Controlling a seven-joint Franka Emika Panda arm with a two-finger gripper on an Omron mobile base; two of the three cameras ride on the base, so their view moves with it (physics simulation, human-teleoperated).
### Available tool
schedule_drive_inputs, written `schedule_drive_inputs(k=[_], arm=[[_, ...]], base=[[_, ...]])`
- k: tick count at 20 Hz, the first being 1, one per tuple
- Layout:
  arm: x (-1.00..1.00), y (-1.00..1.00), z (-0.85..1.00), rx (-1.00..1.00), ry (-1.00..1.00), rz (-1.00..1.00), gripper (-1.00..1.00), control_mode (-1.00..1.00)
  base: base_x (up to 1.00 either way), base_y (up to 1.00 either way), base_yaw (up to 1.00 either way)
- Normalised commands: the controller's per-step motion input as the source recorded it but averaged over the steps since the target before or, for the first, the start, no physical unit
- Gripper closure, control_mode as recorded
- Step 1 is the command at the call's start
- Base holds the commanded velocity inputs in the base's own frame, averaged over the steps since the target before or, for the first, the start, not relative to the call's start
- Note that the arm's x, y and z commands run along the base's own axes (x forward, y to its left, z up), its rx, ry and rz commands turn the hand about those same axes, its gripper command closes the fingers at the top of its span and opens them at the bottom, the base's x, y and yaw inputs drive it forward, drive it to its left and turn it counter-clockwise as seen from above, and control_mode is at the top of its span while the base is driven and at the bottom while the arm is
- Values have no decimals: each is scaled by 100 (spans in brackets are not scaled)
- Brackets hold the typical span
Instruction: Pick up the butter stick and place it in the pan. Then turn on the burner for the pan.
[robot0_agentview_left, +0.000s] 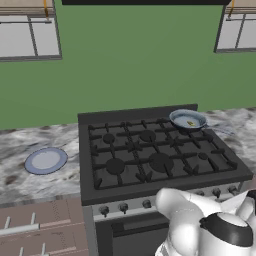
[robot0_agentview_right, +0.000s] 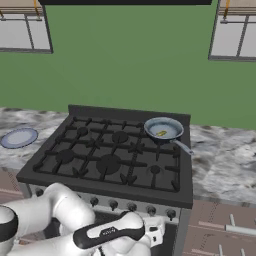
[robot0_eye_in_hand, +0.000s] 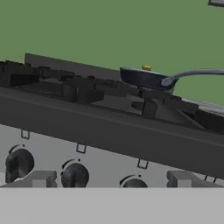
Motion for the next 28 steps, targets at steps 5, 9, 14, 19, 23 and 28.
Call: schedule_drive_inputs(k=[5, 9, 14, 19, 23, 28], arm=[[13, -9, -11, 2, 0, 3, -100, -100], [13, -4, -13, 4, 0, 4, -100, -100], [19, 0, -15, 1, 0, 3, -100, -100], [13, 0, -17, 2, 0, 4, -100, -100], [11, 0, -16, 1, 0, 0, -100, -100], [20, 0, -7, 1, 0, 0, -100, -100]], base=[[0, 0, 0], [0, 0, 0], [0, 0, 0], [0, 0, 0], [0, 0, 0], [0, 0, 0]])
